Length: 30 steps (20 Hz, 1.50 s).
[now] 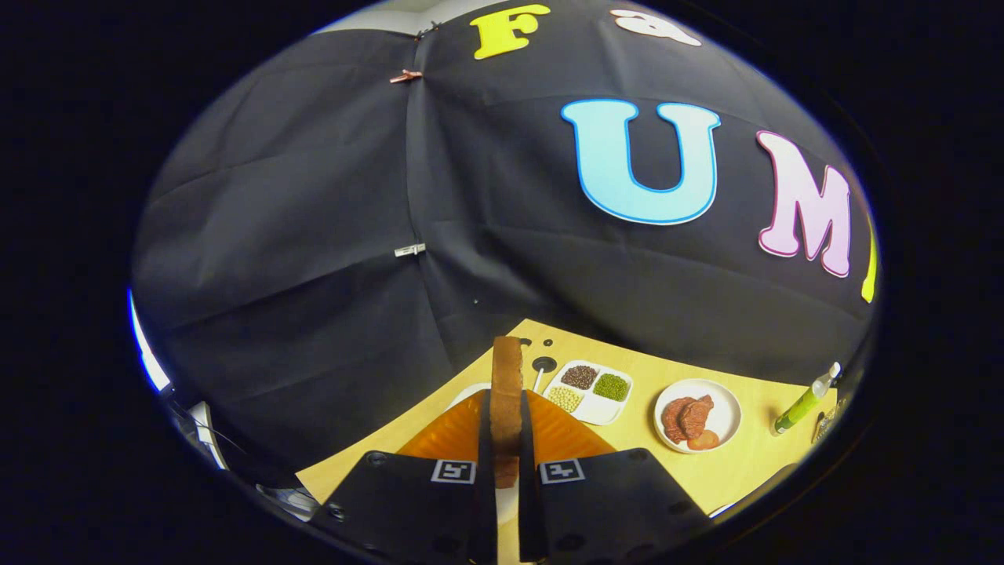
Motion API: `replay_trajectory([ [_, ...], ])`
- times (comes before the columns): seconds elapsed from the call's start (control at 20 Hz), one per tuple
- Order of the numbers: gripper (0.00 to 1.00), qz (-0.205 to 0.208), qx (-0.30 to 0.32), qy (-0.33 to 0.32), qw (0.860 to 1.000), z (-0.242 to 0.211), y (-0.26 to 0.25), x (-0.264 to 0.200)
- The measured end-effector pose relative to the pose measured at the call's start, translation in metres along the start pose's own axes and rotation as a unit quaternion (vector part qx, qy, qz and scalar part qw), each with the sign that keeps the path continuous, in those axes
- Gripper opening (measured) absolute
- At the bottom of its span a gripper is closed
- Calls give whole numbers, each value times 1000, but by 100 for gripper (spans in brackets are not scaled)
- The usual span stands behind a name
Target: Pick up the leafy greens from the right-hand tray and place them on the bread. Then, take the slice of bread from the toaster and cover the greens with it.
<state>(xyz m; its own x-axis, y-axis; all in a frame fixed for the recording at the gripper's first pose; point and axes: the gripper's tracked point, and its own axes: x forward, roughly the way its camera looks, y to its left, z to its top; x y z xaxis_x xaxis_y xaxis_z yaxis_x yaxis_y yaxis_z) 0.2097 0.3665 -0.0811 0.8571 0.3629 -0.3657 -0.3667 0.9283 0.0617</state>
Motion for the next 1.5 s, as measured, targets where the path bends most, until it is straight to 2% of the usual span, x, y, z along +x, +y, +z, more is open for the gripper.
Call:
replay_trajectory([
  [0.35,15,-42,36,-11,998,1,-59,-36],
  [0.5,15,-45,82,-8,996,-11,-77,-56],
  [0.6,15,-44,120,2,992,-28,-83,-66],
  [0.9,15,-73,138,36,987,-92,-113,-80],
  [1.15,15,-55,180,73,979,-154,-107,-81],
  [1.5,15,-65,192,107,973,-212,-123,-88],
])
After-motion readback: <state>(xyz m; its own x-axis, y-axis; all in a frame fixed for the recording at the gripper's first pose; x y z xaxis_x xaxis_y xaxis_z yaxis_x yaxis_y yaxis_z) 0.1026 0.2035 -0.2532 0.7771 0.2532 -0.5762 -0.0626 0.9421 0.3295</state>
